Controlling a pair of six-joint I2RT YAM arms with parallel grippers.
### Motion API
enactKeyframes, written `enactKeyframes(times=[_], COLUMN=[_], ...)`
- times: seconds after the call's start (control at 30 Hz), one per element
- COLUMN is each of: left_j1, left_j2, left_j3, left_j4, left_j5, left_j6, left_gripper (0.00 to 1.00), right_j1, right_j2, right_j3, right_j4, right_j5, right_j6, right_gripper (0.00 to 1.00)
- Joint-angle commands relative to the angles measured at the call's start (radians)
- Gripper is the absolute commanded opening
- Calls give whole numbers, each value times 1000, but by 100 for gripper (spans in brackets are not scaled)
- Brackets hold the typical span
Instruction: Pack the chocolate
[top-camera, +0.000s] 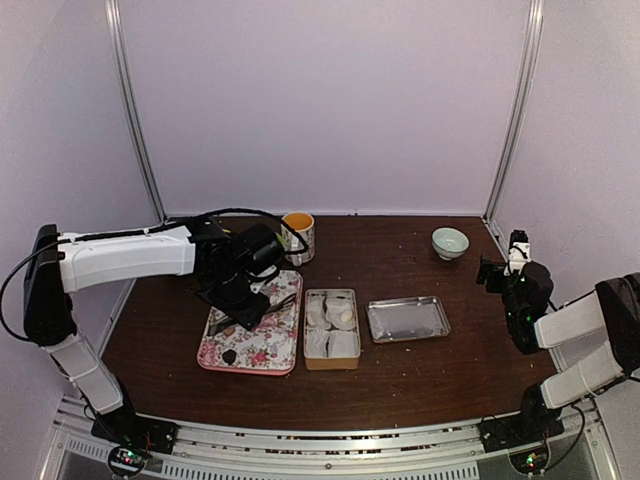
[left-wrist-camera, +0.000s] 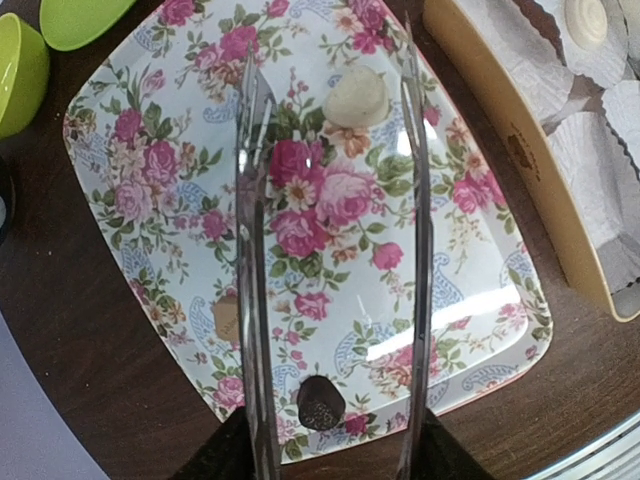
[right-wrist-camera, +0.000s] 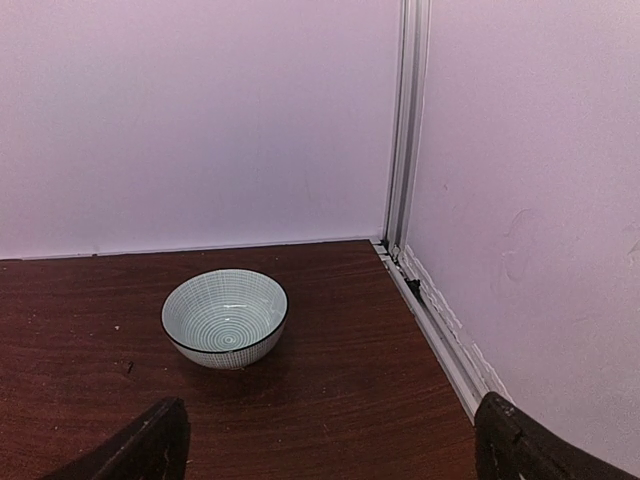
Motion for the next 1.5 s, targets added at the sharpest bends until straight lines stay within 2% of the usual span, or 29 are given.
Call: enactKeyframes(times=[0.0,0.37,0.5,0.63,1.17,1.47], left_j1=[3,4,3,3,-2,-43], left_j2=[24,82,86,65,-44,-120], left_j3=[-13,13,35,66,101,196], left_j4=[17,7,-20,-71,-111,-111], left_j5=[18,-14,-11,-23,14,75], left_j6=[15,11,10,7,-2,6], left_gripper=[51,46,33,29,27,28], right_j1=[-4,-5,-5,-5,-5,-5], right_j2=[1,1,1,2,1,1], right_j3=[18,19,17,17,17,17], right_j4=[21,21,21,21,21,21], right_j5=[13,14,14,14,14,14], right_j6=[6,6,6,6,6,6], right_gripper=[100,100,100,100,100,100])
